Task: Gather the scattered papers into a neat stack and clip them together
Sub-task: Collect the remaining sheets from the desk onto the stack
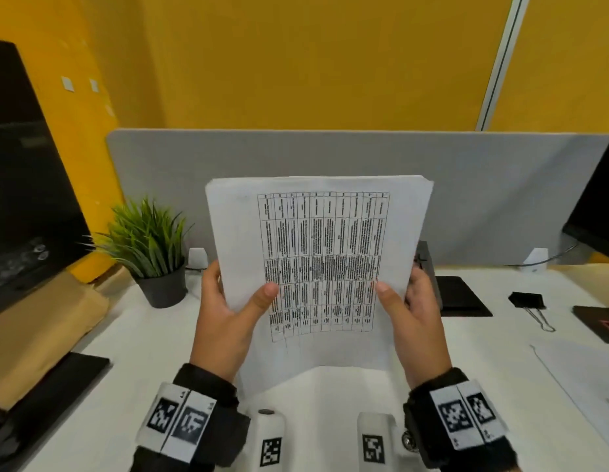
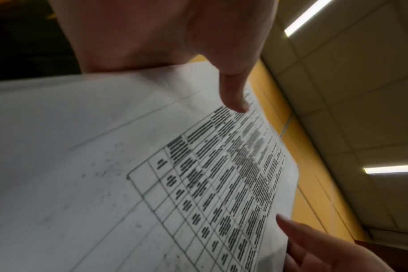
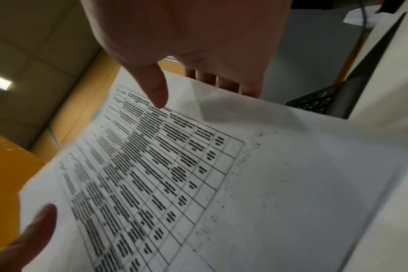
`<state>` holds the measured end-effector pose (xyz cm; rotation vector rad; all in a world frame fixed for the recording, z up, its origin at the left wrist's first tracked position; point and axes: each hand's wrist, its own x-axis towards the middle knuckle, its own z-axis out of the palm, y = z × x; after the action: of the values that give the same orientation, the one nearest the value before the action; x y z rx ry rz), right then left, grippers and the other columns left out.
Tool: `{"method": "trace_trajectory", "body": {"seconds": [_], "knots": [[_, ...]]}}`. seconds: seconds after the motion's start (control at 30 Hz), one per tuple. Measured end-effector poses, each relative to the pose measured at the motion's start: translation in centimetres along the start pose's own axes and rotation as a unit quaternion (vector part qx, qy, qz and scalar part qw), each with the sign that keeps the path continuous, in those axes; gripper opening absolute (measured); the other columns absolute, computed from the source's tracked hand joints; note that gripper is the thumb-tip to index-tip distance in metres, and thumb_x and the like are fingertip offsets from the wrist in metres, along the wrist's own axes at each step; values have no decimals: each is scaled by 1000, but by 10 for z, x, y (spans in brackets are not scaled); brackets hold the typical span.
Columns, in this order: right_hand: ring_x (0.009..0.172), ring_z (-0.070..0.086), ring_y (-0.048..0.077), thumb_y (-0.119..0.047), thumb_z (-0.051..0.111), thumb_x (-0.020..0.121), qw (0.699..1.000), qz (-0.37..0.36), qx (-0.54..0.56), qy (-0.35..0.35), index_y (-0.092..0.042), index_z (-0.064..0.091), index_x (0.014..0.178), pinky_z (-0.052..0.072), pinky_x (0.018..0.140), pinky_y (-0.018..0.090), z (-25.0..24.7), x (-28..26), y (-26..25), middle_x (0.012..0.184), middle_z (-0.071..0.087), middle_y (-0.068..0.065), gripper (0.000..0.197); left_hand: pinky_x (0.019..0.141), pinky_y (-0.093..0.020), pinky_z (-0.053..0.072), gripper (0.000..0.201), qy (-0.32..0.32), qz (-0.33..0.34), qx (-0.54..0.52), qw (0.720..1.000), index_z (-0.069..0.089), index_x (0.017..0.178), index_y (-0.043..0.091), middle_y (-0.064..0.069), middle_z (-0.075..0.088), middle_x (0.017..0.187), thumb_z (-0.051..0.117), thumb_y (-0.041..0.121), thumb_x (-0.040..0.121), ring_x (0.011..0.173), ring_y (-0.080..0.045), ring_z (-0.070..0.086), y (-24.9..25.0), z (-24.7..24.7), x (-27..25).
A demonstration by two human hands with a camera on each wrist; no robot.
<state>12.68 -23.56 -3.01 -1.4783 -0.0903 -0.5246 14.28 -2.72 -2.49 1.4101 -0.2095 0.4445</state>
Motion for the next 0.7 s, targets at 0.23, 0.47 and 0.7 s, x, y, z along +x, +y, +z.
{"method": "trace_trajectory", "body": {"seconds": [0.23, 0.47, 0.7], "knots": [[91, 62, -9, -9, 50, 94, 999, -36, -10, -3, -35, 48, 109, 50, 69, 8, 11, -2, -12, 104, 64, -17, 30, 96, -33, 46, 38, 23, 23, 0, 999, 52, 113, 36, 17, 66, 112, 64, 37, 77, 109, -3, 60, 5, 10, -4], [103, 60, 7, -6, 53, 92, 994, 77, -77, -5, -28, 50, 112, 50, 85, 25, 8, -7, 2, 103, 62, -16, 29, 99, -37, 46, 41, 13, -17, 70, 997, 50, 125, 18, 11, 63, 113, 60, 16, 84, 107, -8, 60, -8, 8, -5], [62, 50, 3, -14, 49, 92, 873, -188, -445, -61, -27, 48, 92, 35, 67, 31, -27, -11, -79, 66, 52, -15, 13, 112, -33, 18, 132, 79, 178, 278, 941, 3, 146, 22, 13, 11, 145, 83, 45, 44, 139, -9, 13, 48, -7, -4]]}}
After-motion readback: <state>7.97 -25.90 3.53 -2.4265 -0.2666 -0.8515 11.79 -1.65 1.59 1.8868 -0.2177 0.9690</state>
